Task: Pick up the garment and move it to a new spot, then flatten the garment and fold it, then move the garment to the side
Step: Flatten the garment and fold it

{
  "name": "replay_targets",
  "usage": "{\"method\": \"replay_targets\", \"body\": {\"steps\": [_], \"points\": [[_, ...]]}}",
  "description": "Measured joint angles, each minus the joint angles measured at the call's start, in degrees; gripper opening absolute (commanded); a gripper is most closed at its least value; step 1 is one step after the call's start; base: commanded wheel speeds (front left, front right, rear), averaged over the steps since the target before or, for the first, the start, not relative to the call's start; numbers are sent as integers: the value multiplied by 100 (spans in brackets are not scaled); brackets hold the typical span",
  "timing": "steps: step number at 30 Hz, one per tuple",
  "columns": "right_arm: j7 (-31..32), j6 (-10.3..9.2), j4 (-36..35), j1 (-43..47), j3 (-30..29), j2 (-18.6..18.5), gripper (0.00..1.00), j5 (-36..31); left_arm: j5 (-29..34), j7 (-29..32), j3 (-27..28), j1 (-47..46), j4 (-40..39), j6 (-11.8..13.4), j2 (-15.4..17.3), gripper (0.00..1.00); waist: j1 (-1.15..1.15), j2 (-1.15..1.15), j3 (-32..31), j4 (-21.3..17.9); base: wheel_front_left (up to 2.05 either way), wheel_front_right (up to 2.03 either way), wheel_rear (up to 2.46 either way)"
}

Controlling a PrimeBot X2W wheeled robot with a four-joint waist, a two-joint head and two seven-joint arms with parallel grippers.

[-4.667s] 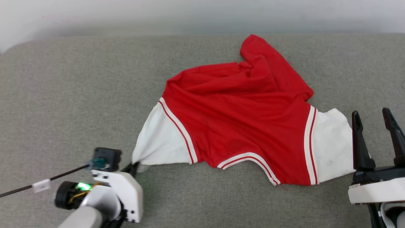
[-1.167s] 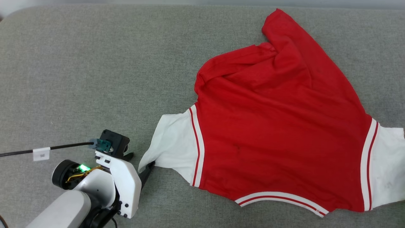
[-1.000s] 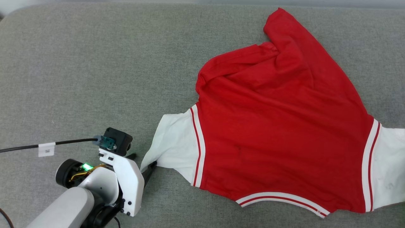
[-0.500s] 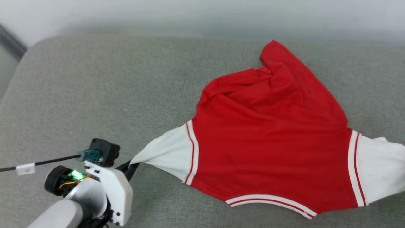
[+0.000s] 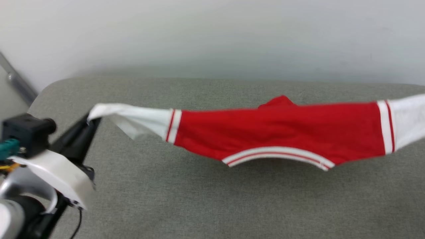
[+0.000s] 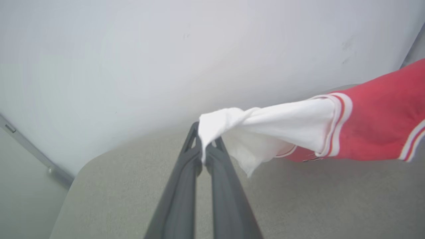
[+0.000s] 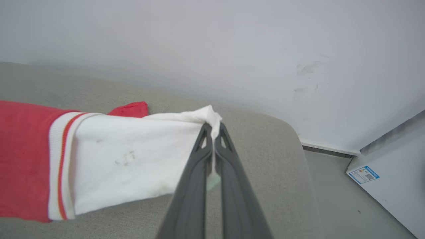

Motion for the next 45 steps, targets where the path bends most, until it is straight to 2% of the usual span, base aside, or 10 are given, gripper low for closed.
{"method": "replay_targets", "body": {"steps": [5, 9, 13, 16, 24, 27, 32, 35, 39, 45], "points": [[-92, 0, -190, -846, 156, -154, 0, 207, 43, -168, 559, -376, -407, 35, 320, 0, 0, 0, -47, -91, 0, 0, 0], [-250, 0, -203, -1562, 281, -388, 0, 208, 201, -223, 880, -828, -592, -47, 632, 0, 0, 0, 2, -106, 0, 0, 0], [-404, 1, -70, -2043, 487, -433, 0, 245, 77, -324, 1111, -1303, -657, -113, 594, 0, 0, 0, 51, -137, 0, 0, 0], [-556, 0, 47, -2443, 631, -474, 0, 252, 322, -263, 1207, -1673, -500, -176, 883, 0, 0, 0, 157, -166, 0, 0, 0], [-884, 0, 506, -3683, 1221, -523, 0, 180, 503, -185, 1144, -3000, 193, -482, 950, 0, 0, 0, 700, -270, 0, 0, 0], [-1051, 1, 747, -4285, 1415, -490, 0, 76, 549, -181, 1039, -3668, 581, -658, 888, 0, 0, 0, 984, -302, 0, 0, 0], [-1339, 0, 1293, -5299, 1615, -175, 0, -166, 632, -137, 714, -4753, 1381, -1069, 624, 0, 1, 0, 1527, -356, 0, 0, 0], [-1540, 1, 1544, -5852, 2033, -271, 0, -513, 818, -254, 569, -5491, 1894, -1248, 437, 0, 1, 0, 1892, -392, 0, 0, 0], [-1750, 1, 2176, -6564, 2274, -202, 0, -621, 1252, -601, 342, -6445, 2602, -1443, 168, 0, 1, 0, 2380, -447, 0, 0, 0], [-2302, 1, 3039, -7481, 2502, -13, 0, -957, 1699, -1300, 73, -7560, 3607, -1556, -397, 0, 2, 0, 3027, -472, 0, 0, 0]]}}
